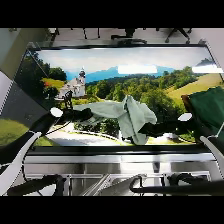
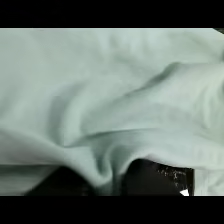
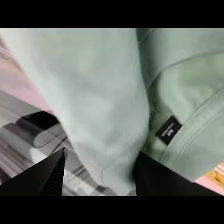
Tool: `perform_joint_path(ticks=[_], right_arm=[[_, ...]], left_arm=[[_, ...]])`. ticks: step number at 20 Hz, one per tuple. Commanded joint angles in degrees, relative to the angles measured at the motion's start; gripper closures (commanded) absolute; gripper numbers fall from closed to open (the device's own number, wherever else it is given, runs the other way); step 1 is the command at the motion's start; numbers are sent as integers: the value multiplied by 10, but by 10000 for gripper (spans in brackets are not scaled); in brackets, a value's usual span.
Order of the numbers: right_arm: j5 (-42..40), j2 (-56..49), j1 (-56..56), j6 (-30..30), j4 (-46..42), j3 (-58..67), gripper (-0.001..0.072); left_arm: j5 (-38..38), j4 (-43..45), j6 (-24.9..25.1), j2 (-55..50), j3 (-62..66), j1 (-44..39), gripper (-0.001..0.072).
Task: Fold the shirts.
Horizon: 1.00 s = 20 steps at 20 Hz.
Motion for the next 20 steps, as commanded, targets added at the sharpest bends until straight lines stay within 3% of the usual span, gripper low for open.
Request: perform_joint_path(ticks=[1, 2, 3, 4, 5, 8, 13, 17, 18, 20], right_arm=[[67, 55, -53, 11, 0, 9, 251], [82, 80, -78, 24, -21, 9, 247], [91, 101, -97, 41, -55, 9, 200], [99, 117, -109, 65, -96, 7, 92], [105, 130, -113, 87, -129, 0, 70], [88, 143, -102, 91, -92, -57, 70], [-19, 105, -25, 80, -45, -109, 71], [-114, 38, 44, 26, 25, -108, 73], [-125, 19, 50, 7, 50, -106, 100], [-122, -5, 50, -56, 99, -95, 424]], left_arm=[[-55, 6, 32, -7, 25, 10, 694], [-69, 5, 32, -7, 27, 16, 694], [-82, 5, 32, -7, 27, 23, 694], [-93, 5, 32, -7, 27, 31, 694], [-102, 6, 32, -7, 27, 38, 693], [-118, 5, 32, -7, 27, 56, 694], [-128, 3, 32, -7, 27, 57, 693], [-128, 0, 32, -7, 27, 57, 693], [-128, 0, 32, -7, 27, 57, 693], [-134, 0, 32, -7, 28, 57, 693]])
